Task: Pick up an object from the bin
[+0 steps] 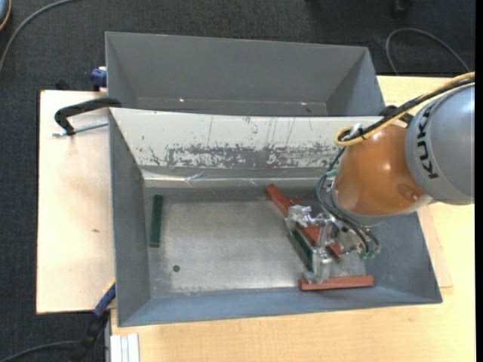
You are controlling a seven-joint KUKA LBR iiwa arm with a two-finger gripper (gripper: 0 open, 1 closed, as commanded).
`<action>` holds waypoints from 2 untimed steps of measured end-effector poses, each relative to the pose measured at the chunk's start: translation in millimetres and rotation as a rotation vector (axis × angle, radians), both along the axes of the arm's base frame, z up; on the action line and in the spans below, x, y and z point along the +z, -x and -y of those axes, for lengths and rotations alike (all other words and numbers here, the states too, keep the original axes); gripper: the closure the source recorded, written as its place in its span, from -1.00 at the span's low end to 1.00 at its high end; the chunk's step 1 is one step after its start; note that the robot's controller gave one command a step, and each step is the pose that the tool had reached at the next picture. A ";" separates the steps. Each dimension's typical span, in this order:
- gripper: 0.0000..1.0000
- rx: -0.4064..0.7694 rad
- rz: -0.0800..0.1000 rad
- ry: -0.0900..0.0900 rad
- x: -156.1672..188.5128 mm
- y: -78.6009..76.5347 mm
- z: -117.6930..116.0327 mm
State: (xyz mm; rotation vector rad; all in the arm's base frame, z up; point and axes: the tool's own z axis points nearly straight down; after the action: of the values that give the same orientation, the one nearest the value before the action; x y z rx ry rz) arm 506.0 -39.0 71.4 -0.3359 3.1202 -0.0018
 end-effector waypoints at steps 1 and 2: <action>-1.00 0.540 0.002 0.001 -0.6 -31.1 57.9; 1.00 0.540 0.001 -0.001 -0.6 -31.0 57.1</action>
Offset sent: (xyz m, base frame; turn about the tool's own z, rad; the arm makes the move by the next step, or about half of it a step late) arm 0.0297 -0.0582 -0.0014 -0.5432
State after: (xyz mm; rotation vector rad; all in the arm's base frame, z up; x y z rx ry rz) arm 537.0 -96.1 70.8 -1.1560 2.9161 0.0011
